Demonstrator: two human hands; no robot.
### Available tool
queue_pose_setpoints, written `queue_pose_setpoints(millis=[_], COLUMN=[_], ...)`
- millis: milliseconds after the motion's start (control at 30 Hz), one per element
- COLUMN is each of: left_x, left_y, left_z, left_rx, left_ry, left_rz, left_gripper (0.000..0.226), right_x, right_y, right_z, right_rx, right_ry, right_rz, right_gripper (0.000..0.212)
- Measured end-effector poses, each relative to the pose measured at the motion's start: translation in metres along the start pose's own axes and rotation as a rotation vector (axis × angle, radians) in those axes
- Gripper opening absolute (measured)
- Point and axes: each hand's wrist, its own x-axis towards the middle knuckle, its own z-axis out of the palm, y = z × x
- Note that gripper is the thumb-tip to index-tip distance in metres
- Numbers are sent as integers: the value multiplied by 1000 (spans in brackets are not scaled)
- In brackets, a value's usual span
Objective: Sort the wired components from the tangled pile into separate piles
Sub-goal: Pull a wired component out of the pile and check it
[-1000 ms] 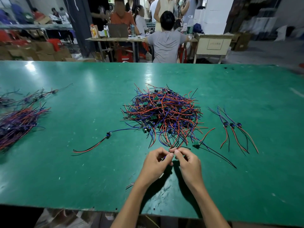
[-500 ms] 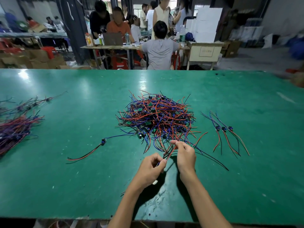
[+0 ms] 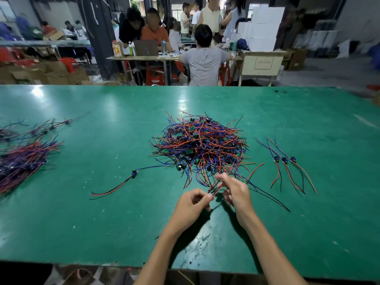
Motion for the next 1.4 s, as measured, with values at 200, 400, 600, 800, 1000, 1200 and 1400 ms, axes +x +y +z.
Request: queue_pose_setpoints(millis=[200,400,600,800,1000,1200,1400], left_x=[-3,-9,-13,-13,-12,-9,-10], left_y=[10,-2,-9,-29,-32,-28,-30], left_z=[-23,-44,-39,-38,-34,-27,-24], left_rx=[-29,61,227,203,230,282,304], left_ry=[-121,-42,306,435,420,367,353], left_rz=[-73,-57,256,376,343,250,192], left_gripper=[27,18,24,45,22,25,9], right_x=[-4,0,-2,-6,-7,-16,-20], right_y=[3,5,3,1,0,-3,-2], right_z=[-13,-13,-23,-23,-14,-11,-5], right_rx=[300,387,487,459,466,225,143], right_ry=[30,115,-36,-104,51,-37,-20], right_rz=[31,27,51,43,25,-20,-22], right_gripper=[23,32,38,38,28,39,27])
